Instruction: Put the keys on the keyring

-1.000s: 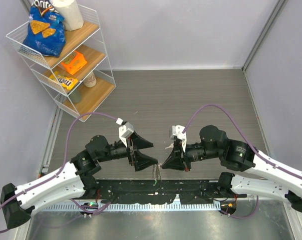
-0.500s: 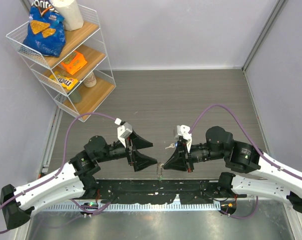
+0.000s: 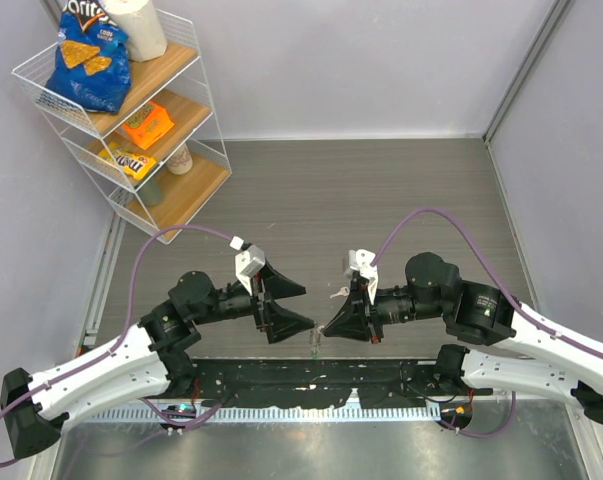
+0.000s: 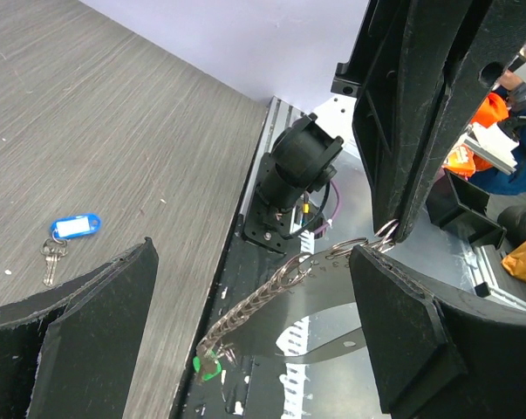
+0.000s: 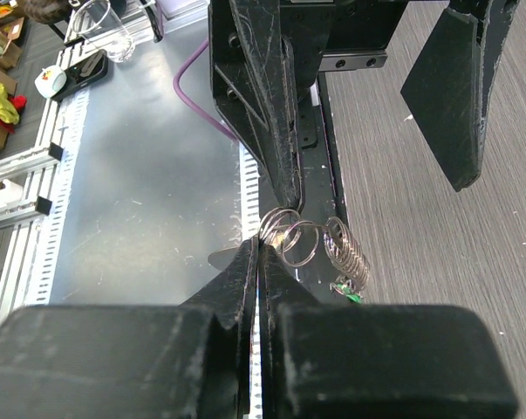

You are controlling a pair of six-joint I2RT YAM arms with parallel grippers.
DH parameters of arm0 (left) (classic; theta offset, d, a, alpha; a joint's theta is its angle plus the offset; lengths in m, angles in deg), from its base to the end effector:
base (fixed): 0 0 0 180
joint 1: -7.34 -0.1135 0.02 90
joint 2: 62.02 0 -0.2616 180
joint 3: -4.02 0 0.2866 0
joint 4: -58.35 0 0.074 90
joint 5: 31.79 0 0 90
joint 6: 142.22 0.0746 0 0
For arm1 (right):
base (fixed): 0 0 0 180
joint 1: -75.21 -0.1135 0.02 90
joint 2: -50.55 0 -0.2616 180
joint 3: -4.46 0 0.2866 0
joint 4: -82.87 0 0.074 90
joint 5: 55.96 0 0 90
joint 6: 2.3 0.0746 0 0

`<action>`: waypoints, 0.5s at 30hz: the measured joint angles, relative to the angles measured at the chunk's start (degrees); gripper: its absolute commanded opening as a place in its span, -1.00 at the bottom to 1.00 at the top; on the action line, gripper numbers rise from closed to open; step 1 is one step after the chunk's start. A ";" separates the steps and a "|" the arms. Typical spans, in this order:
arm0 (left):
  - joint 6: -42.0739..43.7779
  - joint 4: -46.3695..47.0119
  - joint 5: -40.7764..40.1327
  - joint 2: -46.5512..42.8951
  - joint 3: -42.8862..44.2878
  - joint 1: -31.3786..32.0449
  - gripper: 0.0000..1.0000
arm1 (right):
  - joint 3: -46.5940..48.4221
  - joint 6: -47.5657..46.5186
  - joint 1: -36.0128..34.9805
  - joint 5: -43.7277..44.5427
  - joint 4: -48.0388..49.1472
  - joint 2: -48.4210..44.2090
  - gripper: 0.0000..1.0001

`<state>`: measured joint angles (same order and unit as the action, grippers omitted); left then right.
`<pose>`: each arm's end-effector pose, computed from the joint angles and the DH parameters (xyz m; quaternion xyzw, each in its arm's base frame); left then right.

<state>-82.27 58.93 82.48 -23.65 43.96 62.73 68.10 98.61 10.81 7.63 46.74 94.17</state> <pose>0.1130 -0.2177 0.2891 0.2965 0.6285 -0.5848 0.4184 0.0717 0.2264 0.3530 -0.4728 0.6331 0.5020 0.3517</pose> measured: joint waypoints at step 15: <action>0.00 -0.28 0.15 0.15 0.00 0.00 0.99 | 0.57 0.50 -0.42 1.90 -0.94 0.74 -0.89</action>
<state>-82.27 58.64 82.63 -23.49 43.96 62.73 68.67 99.12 10.39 9.53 45.80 94.91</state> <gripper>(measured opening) 0.994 0.060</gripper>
